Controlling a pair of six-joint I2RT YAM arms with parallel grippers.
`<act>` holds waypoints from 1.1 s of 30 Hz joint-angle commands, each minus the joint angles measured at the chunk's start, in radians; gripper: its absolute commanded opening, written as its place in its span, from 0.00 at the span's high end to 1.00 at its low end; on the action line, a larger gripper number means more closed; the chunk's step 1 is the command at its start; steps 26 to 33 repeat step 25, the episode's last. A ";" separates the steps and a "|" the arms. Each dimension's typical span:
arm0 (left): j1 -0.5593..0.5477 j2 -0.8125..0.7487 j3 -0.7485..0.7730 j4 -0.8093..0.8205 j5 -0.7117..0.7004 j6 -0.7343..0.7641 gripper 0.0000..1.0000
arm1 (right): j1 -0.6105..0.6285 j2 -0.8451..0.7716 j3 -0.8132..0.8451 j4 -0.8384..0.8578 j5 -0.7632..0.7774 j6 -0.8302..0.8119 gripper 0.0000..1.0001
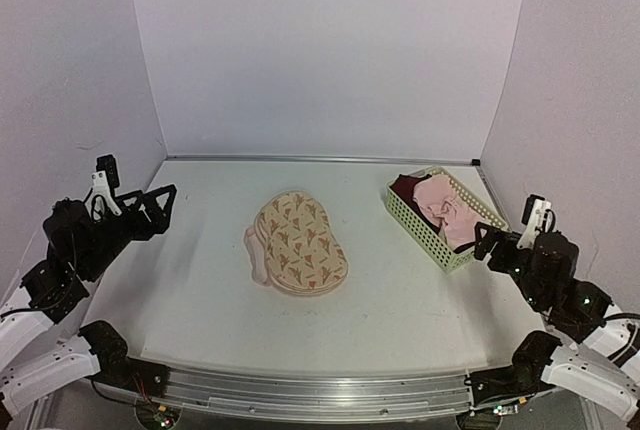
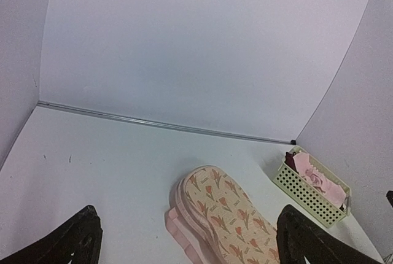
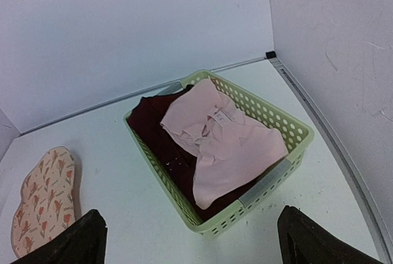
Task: Unzip the laundry bag and remove the bra
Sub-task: Reset both arms
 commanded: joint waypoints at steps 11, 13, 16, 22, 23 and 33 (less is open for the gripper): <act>-0.004 -0.116 -0.012 -0.107 -0.041 -0.043 0.00 | -0.001 0.185 0.155 -0.147 0.210 0.173 0.02; -0.003 -0.121 -0.010 -0.114 -0.043 -0.039 0.00 | -0.001 0.194 0.159 -0.157 0.209 0.180 0.02; -0.004 -0.125 -0.009 -0.122 -0.046 -0.036 0.00 | -0.001 0.196 0.155 -0.158 0.208 0.189 0.02; -0.004 -0.124 -0.008 -0.126 -0.046 -0.034 0.00 | -0.001 0.202 0.155 -0.161 0.201 0.177 0.02; -0.004 -0.123 -0.007 -0.127 -0.046 -0.034 0.00 | -0.001 0.216 0.162 -0.171 0.204 0.180 0.02; -0.004 -0.121 -0.007 -0.126 -0.046 -0.034 0.00 | -0.001 0.234 0.173 -0.209 0.233 0.217 0.02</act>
